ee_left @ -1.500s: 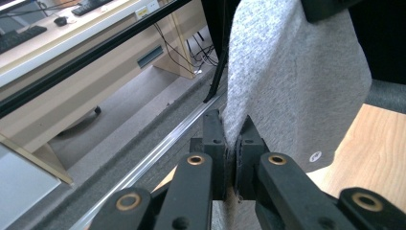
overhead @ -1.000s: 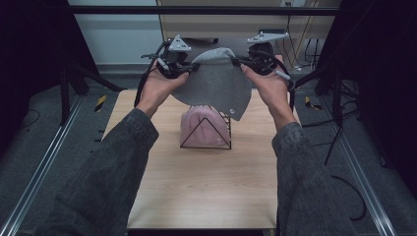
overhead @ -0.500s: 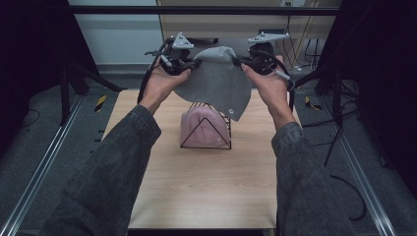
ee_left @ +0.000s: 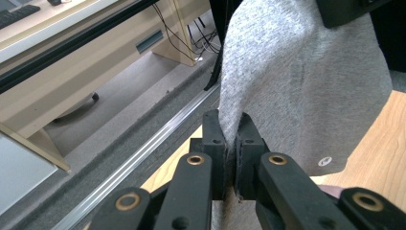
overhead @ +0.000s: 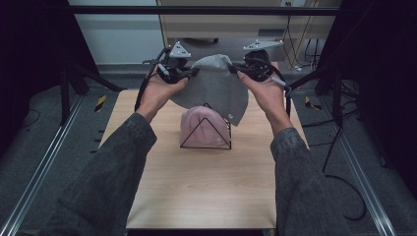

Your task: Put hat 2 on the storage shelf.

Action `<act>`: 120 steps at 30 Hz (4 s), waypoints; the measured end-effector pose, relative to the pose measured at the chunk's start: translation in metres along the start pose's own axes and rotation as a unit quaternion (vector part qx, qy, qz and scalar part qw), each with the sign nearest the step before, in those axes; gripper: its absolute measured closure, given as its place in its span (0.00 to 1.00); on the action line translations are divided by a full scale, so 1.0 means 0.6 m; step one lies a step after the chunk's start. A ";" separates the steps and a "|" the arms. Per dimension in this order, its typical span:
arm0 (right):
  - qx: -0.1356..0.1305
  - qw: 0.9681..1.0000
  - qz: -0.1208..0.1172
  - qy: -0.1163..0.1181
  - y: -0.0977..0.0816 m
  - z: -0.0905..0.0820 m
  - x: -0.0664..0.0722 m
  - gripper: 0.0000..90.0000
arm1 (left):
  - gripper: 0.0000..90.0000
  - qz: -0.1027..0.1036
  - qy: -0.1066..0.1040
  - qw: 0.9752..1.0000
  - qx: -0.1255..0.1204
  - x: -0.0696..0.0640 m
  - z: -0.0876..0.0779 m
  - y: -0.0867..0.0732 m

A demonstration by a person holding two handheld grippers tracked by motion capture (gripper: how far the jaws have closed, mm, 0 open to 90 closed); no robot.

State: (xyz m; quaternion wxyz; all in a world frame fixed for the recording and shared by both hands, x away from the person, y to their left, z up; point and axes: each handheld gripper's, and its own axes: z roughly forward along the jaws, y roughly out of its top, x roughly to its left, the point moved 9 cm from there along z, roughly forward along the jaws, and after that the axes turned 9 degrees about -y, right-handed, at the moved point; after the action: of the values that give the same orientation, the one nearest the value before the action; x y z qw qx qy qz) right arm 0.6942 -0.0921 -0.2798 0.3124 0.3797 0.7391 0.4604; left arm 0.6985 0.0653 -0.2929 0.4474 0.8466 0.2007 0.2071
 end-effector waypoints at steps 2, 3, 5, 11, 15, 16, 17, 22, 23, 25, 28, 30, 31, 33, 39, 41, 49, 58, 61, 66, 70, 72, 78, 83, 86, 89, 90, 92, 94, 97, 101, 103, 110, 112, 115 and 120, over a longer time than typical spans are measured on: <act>-0.001 1.000 0.002 0.002 -0.002 -0.001 0.001 0.95 | 0.96 0.002 -0.001 1.000 0.004 -0.003 -0.002 -0.001; -0.001 1.000 0.003 0.002 -0.003 -0.002 0.001 0.95 | 0.96 0.001 -0.001 1.000 0.002 -0.005 -0.002 -0.001; -0.001 1.000 0.002 0.004 -0.005 -0.002 0.003 0.95 | 0.96 0.000 -0.004 1.000 0.004 -0.007 -0.003 -0.005; 0.002 1.000 -0.002 0.012 -0.009 -0.001 0.012 0.95 | 0.96 -0.011 -0.010 1.000 0.007 -0.011 -0.006 -0.022; 0.009 1.000 -0.006 0.017 -0.018 0.003 0.021 0.95 | 0.96 -0.015 -0.015 1.000 0.012 -0.015 -0.005 -0.039; 0.010 1.000 -0.008 0.018 -0.022 0.004 0.023 0.95 | 0.96 -0.019 -0.015 1.000 0.010 -0.016 -0.004 -0.043; 0.013 1.000 -0.008 0.020 -0.026 0.006 0.026 0.95 | 0.96 -0.019 -0.015 1.000 0.012 -0.016 -0.003 -0.048; 0.024 0.999 -0.015 0.025 -0.044 0.016 0.039 0.95 | 0.96 -0.024 -0.014 0.999 0.017 -0.021 -0.001 -0.068; 0.025 0.999 -0.013 0.026 -0.046 0.017 0.041 0.95 | 0.96 -0.027 -0.014 0.999 0.017 -0.021 0.000 -0.072; 0.025 0.999 -0.013 0.027 -0.049 0.020 0.043 0.95 | 0.96 -0.029 -0.015 0.999 0.019 -0.021 0.000 -0.079; 0.031 0.999 -0.014 0.029 -0.055 0.025 0.049 0.95 | 0.96 -0.034 -0.015 0.999 0.020 -0.022 0.003 -0.088; 0.033 0.999 -0.019 0.030 -0.058 0.028 0.052 0.95 | 0.96 -0.036 -0.016 0.999 0.021 -0.023 0.005 -0.093; 0.035 0.999 -0.018 0.030 -0.060 0.028 0.054 0.95 | 0.96 -0.040 -0.015 0.999 0.018 -0.023 0.006 -0.095; 0.038 0.999 -0.020 0.032 -0.064 0.030 0.057 0.95 | 0.96 -0.042 -0.016 0.999 0.020 -0.023 0.007 -0.101; 0.047 0.998 -0.022 0.036 -0.078 0.038 0.066 0.95 | 0.96 -0.052 -0.020 0.998 0.023 -0.025 0.011 -0.124; 0.052 0.998 -0.026 0.037 -0.085 0.042 0.069 0.95 | 0.96 -0.056 -0.021 0.998 0.023 -0.027 0.012 -0.131; 0.066 0.996 -0.032 0.043 -0.102 0.053 0.086 0.95 | 0.96 -0.069 -0.022 0.997 0.028 -0.031 0.015 -0.158; 0.079 0.995 -0.033 0.046 -0.118 0.065 0.096 0.95 | 0.96 -0.075 -0.025 0.996 0.031 -0.034 0.019 -0.177; 0.082 0.995 -0.037 0.046 -0.120 0.067 0.099 0.95 | 0.96 -0.079 -0.026 0.996 0.033 -0.034 0.020 -0.184; 0.092 0.994 -0.039 0.048 -0.128 0.073 0.105 0.95 | 0.96 -0.086 -0.028 0.995 0.034 -0.035 0.024 -0.197; 0.094 0.994 -0.038 0.050 -0.135 0.077 0.108 0.95 | 0.96 -0.087 -0.028 0.995 0.036 -0.036 0.025 -0.204; 0.095 0.994 -0.036 0.050 -0.137 0.078 0.109 0.95 | 0.96 -0.089 -0.028 0.995 0.037 -0.036 0.026 -0.208; 0.097 0.993 -0.035 0.052 -0.140 0.081 0.113 0.95 | 0.96 -0.093 -0.028 0.994 0.039 -0.035 0.026 -0.216; 0.098 0.993 -0.036 0.051 -0.144 0.082 0.114 0.89 | 0.96 -0.099 -0.028 0.994 0.048 -0.034 0.028 -0.227; 0.097 0.994 -0.031 0.050 -0.146 0.079 0.110 0.84 | 0.96 -0.100 -0.030 0.993 0.052 -0.036 0.030 -0.233; 0.098 0.994 -0.033 0.047 -0.147 0.075 0.105 0.80 | 0.96 -0.106 -0.029 0.992 0.054 -0.035 0.031 -0.242; 0.096 0.994 -0.030 0.046 -0.146 0.072 0.104 0.79 | 0.95 -0.107 -0.029 0.992 0.056 -0.035 0.031 -0.244; 0.092 0.994 -0.027 0.046 -0.143 0.067 0.102 0.75 | 0.95 -0.109 -0.029 0.992 0.058 -0.035 0.031 -0.246; 0.087 0.995 -0.015 0.046 -0.141 0.061 0.101 0.73 | 0.95 -0.107 -0.032 0.992 0.059 -0.036 0.032 -0.249; 0.088 0.995 -0.016 0.036 -0.143 0.054 0.098 0.71 | 0.95 -0.111 -0.031 0.991 0.065 -0.035 0.032 -0.254; 0.084 0.996 -0.009 0.031 -0.144 0.048 0.091 0.71 | 0.94 -0.112 -0.031 0.991 0.067 -0.036 0.030 -0.259; 0.084 0.996 -0.008 0.028 -0.144 0.046 0.087 0.71 | 0.94 -0.112 -0.031 0.991 0.067 -0.037 0.029 -0.261; 0.087 0.996 -0.001 0.023 -0.150 0.039 0.077 0.66 | 0.91 -0.111 -0.032 0.991 0.068 -0.039 0.026 -0.267; 0.086 0.996 0.005 0.026 -0.152 0.037 0.077 0.64 | 0.88 -0.114 -0.030 0.991 0.064 -0.038 0.022 -0.267; 0.087 0.996 0.006 0.024 -0.155 0.034 0.075 0.62 | 0.82 -0.116 -0.023 0.992 0.053 -0.034 0.011 -0.264; 0.085 0.996 0.009 0.021 -0.158 0.030 0.071 0.57 | 0.74 -0.109 -0.012 0.993 0.042 -0.033 -0.012 -0.256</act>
State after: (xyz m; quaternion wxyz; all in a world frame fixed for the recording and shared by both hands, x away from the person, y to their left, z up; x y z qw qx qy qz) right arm 0.6607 -0.0751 -0.3784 0.2597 0.4014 0.7784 0.4068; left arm 0.6546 0.1397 -0.4214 0.4340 0.8399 0.2951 0.1383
